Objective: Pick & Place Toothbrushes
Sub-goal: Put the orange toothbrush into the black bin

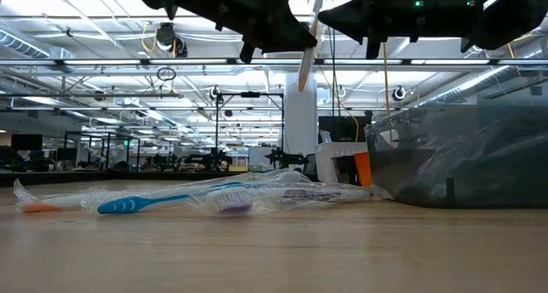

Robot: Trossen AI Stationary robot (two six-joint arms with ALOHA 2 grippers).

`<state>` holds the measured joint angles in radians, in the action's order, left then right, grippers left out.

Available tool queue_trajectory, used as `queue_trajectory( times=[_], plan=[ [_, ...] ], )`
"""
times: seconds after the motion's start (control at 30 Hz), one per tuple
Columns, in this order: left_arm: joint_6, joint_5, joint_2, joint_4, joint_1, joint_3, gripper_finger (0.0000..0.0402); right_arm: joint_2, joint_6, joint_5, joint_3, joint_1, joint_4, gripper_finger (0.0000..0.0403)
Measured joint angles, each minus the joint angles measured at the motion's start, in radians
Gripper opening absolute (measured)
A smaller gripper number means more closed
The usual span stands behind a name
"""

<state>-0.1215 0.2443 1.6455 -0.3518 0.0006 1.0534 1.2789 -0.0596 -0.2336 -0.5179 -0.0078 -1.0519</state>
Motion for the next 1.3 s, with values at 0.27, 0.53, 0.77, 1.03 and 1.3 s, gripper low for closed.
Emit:
queue_trajectory(
  times=[0.27, 0.53, 0.77, 1.03, 1.3],
  plan=[
    [0.01, 0.083, 0.0, 0.013, 0.0, 0.0, 0.0107, -0.054, 0.073, -0.084, 0.001, -0.002, 0.042, 0.0],
    [0.045, 0.083, 0.0, 0.044, 0.0, 0.0, 0.0135, -0.15, 0.132, -0.27, 0.001, -0.002, 0.219, 0.0],
    [0.041, 0.078, 0.0, 0.067, 0.0, 0.0, 0.0136, -0.159, 0.121, -0.425, 0.082, -0.032, 0.17, 0.0],
    [0.04, 0.075, 0.0, 0.064, 0.0, 0.0, 0.0136, -0.159, -0.066, -0.427, 0.269, -0.159, -0.056, 0.0],
    [0.041, 0.075, 0.0, 0.065, 0.0, 0.0, 0.0136, -0.092, -0.17, -0.423, 0.336, -0.21, -0.153, 0.0]
  ],
)
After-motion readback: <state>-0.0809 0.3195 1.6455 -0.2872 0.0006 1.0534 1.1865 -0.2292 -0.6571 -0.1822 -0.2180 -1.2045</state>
